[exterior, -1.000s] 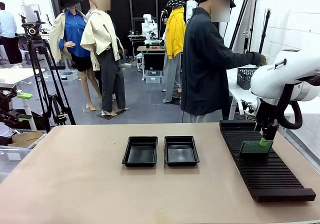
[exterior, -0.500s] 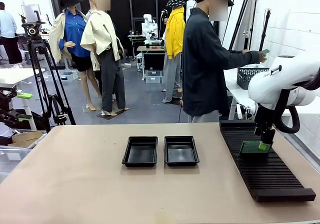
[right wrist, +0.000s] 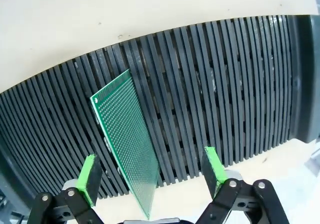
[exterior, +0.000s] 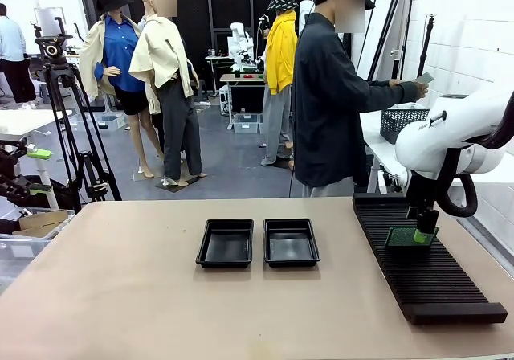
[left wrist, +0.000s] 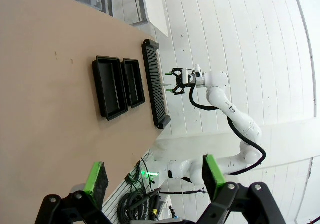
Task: Inspect and transfer BCBs to ESD trays.
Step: Pick up the Blank PCB from the PCB Rack and place it in the left ESD tray.
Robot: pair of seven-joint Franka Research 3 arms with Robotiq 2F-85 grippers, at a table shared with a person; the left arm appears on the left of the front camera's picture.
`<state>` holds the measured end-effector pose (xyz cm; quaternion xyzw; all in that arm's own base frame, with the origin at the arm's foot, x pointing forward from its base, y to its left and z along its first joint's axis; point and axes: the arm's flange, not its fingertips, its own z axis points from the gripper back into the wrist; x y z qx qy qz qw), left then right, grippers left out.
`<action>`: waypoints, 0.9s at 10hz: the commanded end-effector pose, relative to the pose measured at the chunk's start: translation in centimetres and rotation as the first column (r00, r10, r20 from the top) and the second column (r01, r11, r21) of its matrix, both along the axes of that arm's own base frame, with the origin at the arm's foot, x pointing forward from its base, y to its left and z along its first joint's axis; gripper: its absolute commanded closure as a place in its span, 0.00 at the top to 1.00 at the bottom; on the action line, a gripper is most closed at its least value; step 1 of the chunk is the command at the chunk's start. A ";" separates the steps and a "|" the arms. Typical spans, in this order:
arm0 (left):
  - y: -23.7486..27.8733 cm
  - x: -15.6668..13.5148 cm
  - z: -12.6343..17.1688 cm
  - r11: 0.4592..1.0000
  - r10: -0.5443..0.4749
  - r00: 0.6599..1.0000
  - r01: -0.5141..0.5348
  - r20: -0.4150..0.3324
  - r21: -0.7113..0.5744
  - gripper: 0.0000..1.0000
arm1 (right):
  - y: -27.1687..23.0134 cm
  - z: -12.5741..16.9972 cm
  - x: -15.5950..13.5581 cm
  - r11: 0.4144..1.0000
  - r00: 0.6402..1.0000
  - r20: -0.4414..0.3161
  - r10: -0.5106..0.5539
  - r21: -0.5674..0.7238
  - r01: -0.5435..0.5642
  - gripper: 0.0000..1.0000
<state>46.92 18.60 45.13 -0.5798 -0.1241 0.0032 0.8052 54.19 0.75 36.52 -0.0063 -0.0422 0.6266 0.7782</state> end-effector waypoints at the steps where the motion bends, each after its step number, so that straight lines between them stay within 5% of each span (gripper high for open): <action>1: 0.0 0.0 0.3 1.000 0.009 1.000 -0.009 -0.005 0.006 1.00 | 0.3 -0.1 0.6 1.000 1.000 -0.011 -0.009 -0.026 0.008 1.00; 4: 0.0 0.0 0.3 1.000 0.009 1.000 -0.009 -0.005 0.006 1.00 | 0.6 -0.1 0.8 0.999 1.000 -0.022 -0.001 -0.032 0.000 1.00; 9: 0.0 0.0 0.3 1.000 0.009 1.000 -0.009 -0.005 0.006 1.00 | 0.5 0.0 0.8 1.000 1.000 -0.023 0.004 -0.024 -0.005 0.80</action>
